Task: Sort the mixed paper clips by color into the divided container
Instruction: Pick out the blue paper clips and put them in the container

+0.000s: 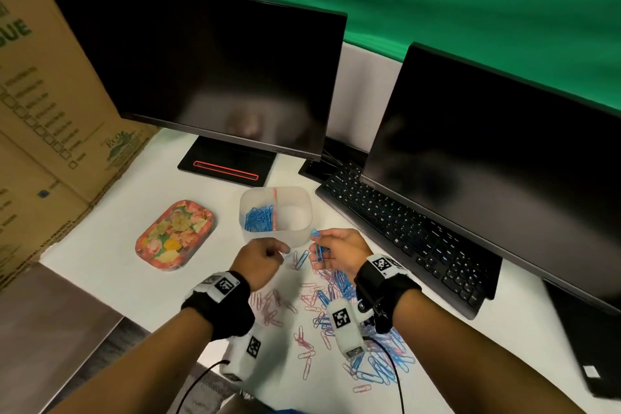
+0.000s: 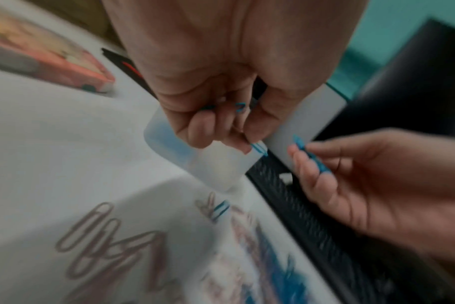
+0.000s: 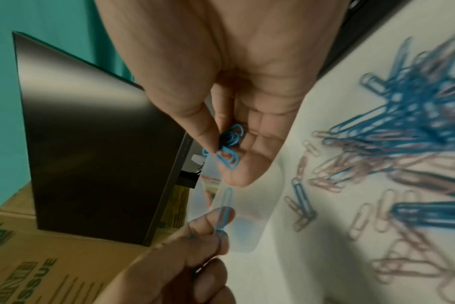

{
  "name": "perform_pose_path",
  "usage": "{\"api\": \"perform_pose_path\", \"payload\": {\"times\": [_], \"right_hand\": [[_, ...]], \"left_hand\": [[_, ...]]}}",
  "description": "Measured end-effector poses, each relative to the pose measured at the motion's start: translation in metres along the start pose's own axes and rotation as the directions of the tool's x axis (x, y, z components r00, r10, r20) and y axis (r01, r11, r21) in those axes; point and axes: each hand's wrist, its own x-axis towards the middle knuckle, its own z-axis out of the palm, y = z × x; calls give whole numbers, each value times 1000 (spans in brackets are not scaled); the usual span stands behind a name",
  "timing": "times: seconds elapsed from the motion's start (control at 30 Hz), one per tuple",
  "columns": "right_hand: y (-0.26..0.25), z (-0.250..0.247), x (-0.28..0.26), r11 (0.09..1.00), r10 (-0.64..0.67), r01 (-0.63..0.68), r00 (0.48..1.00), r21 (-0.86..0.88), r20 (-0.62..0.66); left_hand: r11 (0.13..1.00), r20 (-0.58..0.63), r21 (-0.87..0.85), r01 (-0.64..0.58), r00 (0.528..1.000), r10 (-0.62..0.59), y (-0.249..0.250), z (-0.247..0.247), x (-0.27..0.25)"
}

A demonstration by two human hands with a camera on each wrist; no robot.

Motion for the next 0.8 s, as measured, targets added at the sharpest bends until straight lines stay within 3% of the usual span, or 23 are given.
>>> {"api": "perform_pose_path", "payload": {"times": [0.07,0.13,0.27,0.4,0.53,0.67,0.73,0.77,0.8], "right_hand": [[-11,13,6,999,15,-14,1000,-41,15],[-23,32,14,998,25,-22,999,-66,46],[-42,71,39,981,18,-6,998,-195,63],[-50,86,63,951,12,15,996,-310,83],[-66,80,53,977,93,-69,989,-204,110],[-67,44,53,979,203,-197,969,-52,140],[-57,32,51,958,203,-174,973,-230,111],[-48,24,52,910,115,-101,993,-403,10],[-36,16,52,797,-27,-33,996,-603,-90]], "left_hand": [[952,-35,-291,100,993,-115,8,-12,5],[898,-98,-422,128,978,-186,17,-28,11],[947,-225,-314,70,963,-146,35,-54,23],[931,-174,-320,174,955,-239,28,-68,47],[939,-174,-286,193,953,-249,3,-71,79],[948,-213,-287,136,956,-201,32,-72,55],[963,-253,-260,74,957,-142,36,-68,48],[968,-263,-247,43,958,-110,38,-65,45],[971,-265,-238,17,961,-82,40,-62,40]]}}
